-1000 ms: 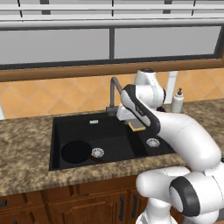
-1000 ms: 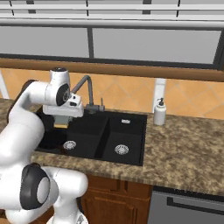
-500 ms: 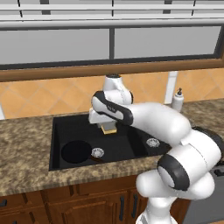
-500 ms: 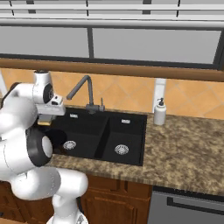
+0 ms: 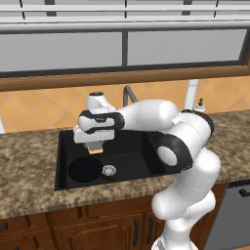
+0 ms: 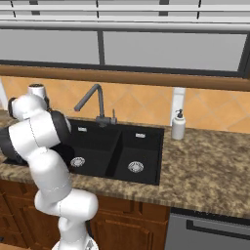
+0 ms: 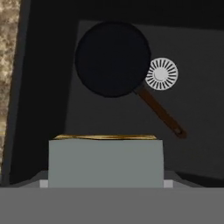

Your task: Pick the pan and sponge and place them into the sink. Then turn on the water.

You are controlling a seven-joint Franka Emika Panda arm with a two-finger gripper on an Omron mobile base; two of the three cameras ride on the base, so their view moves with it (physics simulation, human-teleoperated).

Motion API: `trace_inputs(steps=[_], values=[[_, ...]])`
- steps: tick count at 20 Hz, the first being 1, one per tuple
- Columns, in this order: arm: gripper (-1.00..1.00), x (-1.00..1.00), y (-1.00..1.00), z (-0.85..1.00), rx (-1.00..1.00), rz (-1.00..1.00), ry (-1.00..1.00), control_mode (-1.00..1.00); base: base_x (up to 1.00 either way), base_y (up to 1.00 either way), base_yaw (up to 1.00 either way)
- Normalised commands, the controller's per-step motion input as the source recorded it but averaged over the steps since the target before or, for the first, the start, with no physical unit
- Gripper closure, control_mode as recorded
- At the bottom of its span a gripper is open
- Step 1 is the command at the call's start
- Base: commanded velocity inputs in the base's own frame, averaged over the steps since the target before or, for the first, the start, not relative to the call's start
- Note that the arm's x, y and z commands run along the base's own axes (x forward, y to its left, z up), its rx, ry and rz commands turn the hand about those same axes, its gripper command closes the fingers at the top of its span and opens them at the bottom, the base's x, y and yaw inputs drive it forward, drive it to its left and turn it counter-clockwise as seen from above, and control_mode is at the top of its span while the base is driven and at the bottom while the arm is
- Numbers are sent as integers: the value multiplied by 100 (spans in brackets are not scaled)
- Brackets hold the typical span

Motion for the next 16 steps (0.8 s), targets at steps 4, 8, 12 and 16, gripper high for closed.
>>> trace_inputs(steps=[4, 8, 12, 16], values=[[100, 38, 37, -46, -3, -10, 0, -100, 0, 0, 0], [100, 26, 7, -45, -4, -10, -2, -100, 0, 0, 0], [100, 13, 6, -34, -3, -14, -2, -100, 0, 0, 0], [100, 25, 0, -38, 0, -8, 0, -100, 0, 0, 0]])
